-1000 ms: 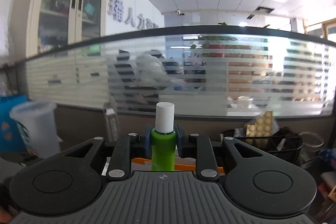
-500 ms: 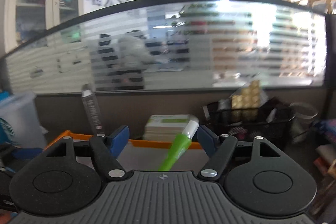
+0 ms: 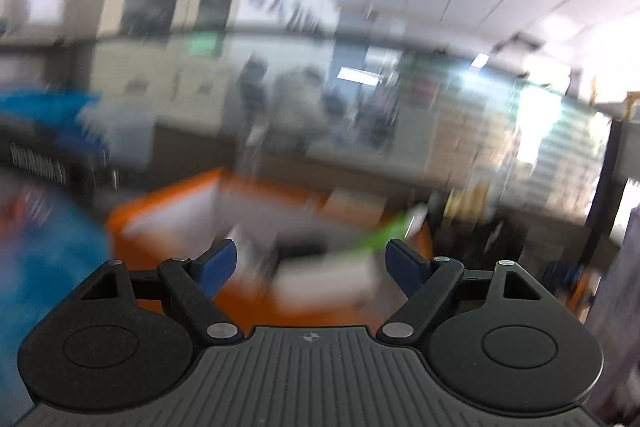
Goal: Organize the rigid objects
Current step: 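Grasp a white box on the desk with the right gripper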
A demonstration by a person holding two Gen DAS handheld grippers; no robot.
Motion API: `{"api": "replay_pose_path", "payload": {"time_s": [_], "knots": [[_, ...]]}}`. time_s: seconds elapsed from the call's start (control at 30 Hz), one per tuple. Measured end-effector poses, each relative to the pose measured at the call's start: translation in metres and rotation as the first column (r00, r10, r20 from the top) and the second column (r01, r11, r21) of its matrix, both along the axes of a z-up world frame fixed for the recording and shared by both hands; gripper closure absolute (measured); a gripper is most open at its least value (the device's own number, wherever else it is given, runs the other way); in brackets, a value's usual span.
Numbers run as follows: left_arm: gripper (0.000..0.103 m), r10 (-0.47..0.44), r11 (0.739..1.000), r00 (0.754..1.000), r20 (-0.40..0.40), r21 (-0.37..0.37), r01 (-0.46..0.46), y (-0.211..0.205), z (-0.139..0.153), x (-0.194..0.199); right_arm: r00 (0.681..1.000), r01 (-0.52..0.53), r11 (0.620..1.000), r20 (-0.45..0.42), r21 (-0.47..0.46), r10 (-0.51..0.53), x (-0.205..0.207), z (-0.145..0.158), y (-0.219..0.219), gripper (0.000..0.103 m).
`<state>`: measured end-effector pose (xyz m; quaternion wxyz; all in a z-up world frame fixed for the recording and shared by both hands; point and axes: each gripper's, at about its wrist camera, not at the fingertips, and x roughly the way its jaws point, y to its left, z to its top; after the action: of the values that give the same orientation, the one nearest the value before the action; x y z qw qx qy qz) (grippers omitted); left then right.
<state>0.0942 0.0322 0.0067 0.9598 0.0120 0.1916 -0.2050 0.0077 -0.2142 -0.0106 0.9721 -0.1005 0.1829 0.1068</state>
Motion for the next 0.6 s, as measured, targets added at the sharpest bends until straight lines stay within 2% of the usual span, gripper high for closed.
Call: {"api": "replay_pose_path", "payload": {"time_s": [0.13, 0.17, 0.2, 0.33, 0.37, 0.43, 0.47, 0.5, 0.6], "knots": [[0.000, -0.013, 1.000, 0.996, -0.091, 0.008, 0.014, 0.006, -0.026, -0.029, 0.990, 0.026, 1.000, -0.141, 0.015, -0.024, 0.005, -0.038, 0.004, 0.022], [0.000, -0.019, 1.000, 0.994, -0.104, 0.021, 0.021, 0.005, -0.031, -0.034, 0.986, 0.022, 1.000, -0.167, 0.013, -0.020, 0.008, -0.045, 0.008, 0.018], [0.000, -0.027, 0.999, 0.993, -0.118, 0.034, 0.031, 0.003, -0.036, -0.039, 0.984, 0.011, 1.000, -0.179, 0.008, -0.010, 0.008, -0.049, 0.013, 0.012], [0.000, -0.085, 0.991, 0.984, -0.157, 0.086, 0.100, -0.014, -0.051, -0.064, 0.974, 0.000, 0.999, -0.228, -0.042, -0.009, 0.023, -0.064, 0.027, 0.012], [0.000, -0.099, 0.989, 0.982, -0.161, 0.097, 0.115, -0.018, -0.055, -0.070, 0.970, -0.005, 0.999, -0.243, -0.046, -0.007, 0.026, -0.068, 0.030, 0.016], [0.000, -0.113, 0.981, 0.979, -0.168, 0.138, 0.137, -0.027, -0.062, -0.080, 0.972, 0.005, 0.997, -0.236, -0.082, -0.024, 0.028, -0.073, 0.033, 0.030], [0.000, -0.106, 0.979, 0.980, -0.166, 0.155, 0.132, -0.030, -0.065, -0.086, 0.973, 0.014, 0.996, -0.229, -0.083, -0.033, 0.027, -0.071, 0.033, 0.044], [0.000, -0.097, 0.978, 0.982, -0.165, 0.170, 0.125, -0.033, -0.068, -0.089, 0.974, 0.012, 0.997, -0.225, -0.082, -0.030, 0.026, -0.068, 0.030, 0.049], [0.000, -0.104, 0.977, 0.979, -0.178, 0.166, 0.134, -0.038, -0.074, -0.097, 0.975, 0.013, 0.998, -0.221, -0.058, -0.025, 0.019, -0.066, 0.023, 0.049]]}}
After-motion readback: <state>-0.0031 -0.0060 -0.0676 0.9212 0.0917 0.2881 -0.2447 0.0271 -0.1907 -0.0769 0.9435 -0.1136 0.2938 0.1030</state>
